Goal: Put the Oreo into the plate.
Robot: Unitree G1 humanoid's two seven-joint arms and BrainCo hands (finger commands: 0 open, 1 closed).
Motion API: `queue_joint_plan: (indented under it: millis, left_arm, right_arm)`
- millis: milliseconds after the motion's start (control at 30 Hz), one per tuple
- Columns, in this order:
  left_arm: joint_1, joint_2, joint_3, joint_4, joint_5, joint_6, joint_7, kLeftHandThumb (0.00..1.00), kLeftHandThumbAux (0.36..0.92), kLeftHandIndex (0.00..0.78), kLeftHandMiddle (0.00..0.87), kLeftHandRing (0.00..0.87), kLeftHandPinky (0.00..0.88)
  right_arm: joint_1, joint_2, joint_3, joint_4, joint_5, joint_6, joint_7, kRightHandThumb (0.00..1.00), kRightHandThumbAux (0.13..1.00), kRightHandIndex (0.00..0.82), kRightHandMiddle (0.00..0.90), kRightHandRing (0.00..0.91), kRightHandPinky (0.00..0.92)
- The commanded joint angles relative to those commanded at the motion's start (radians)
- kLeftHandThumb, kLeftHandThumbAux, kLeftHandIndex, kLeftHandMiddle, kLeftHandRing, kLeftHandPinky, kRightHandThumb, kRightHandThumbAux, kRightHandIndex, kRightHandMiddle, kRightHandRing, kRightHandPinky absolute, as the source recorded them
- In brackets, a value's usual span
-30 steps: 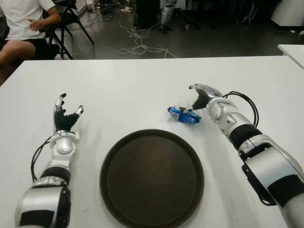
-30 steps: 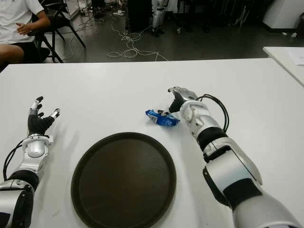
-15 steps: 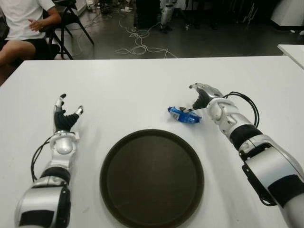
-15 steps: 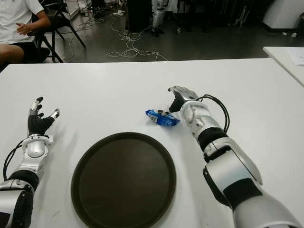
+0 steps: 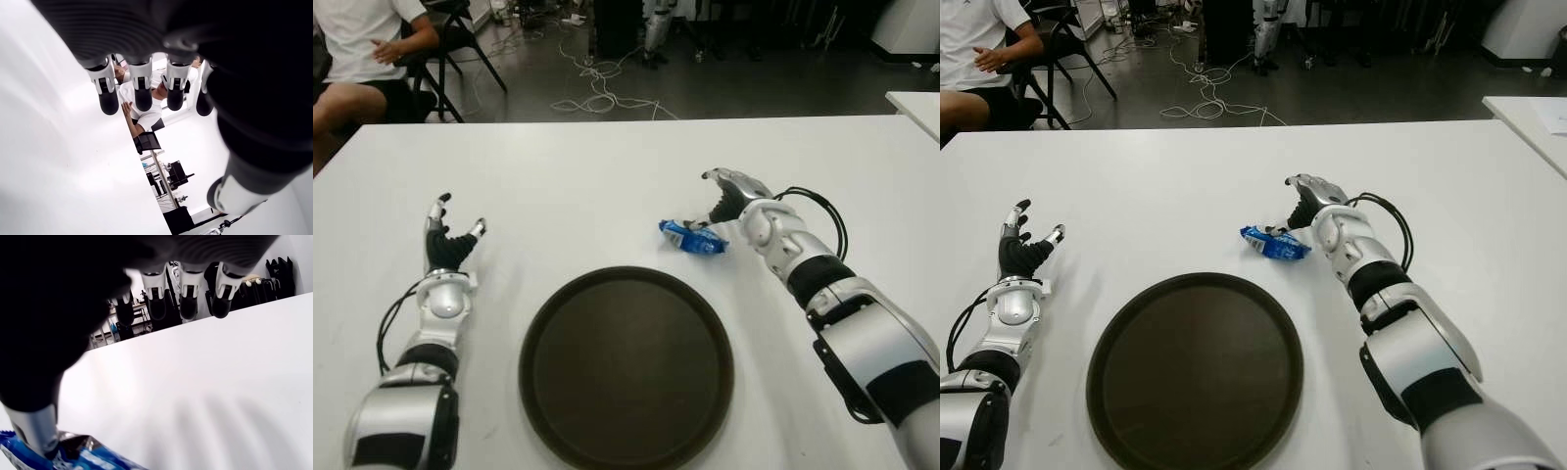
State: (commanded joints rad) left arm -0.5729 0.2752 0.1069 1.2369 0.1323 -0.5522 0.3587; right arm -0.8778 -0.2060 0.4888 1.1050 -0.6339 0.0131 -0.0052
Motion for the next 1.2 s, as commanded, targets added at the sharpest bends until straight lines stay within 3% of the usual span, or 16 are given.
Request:
queue_joint_plan:
  millis: [133,267,433,600,833,1200]
  left_arm:
    - [-0.002,0.0,0.001,0.001,-0.001,0.001,0.0,0.0,0.766,0.044,0.048,0.025,0.006]
    - [-0.003,0.0,0.0,0.002,-0.001,0.002,0.001,0.0,0.759,0.045,0.052,0.029,0.007]
    - [-0.004,0.0,0.0,0.003,0.0,0.004,0.003,0.0,0.757,0.045,0.054,0.031,0.008]
    - [-0.006,0.003,-0.003,0.004,0.004,0.012,0.009,0.0,0.76,0.045,0.052,0.031,0.01]
    - [-0.008,0.004,-0.004,0.005,0.004,0.019,0.009,0.0,0.772,0.042,0.047,0.027,0.005]
    - [-0.009,0.005,-0.005,0.005,0.005,0.018,0.005,0.0,0.78,0.037,0.04,0.021,0.004]
  right_arm:
    - [0.081,-0.039,0.005,-0.219,-0.004,0.074,0.103,0.0,0.722,0.0,0.0,0.0,0.017]
    - [0.117,-0.068,-0.003,-0.359,-0.006,0.134,0.18,0.0,0.738,0.0,0.0,0.0,0.009]
    - [0.127,-0.07,-0.01,-0.385,-0.004,0.154,0.196,0.0,0.749,0.0,0.0,0.0,0.001]
    - [0.1,-0.063,-0.031,-0.364,0.008,0.159,0.173,0.0,0.762,0.0,0.0,0.0,0.0]
    - [0.143,-0.099,-0.087,-0.523,0.017,0.193,0.162,0.0,0.777,0.0,0.0,0.0,0.0]
    - [0.195,-0.121,-0.099,-0.647,0.001,0.225,0.16,0.0,0.758,0.0,0.0,0.0,0.0]
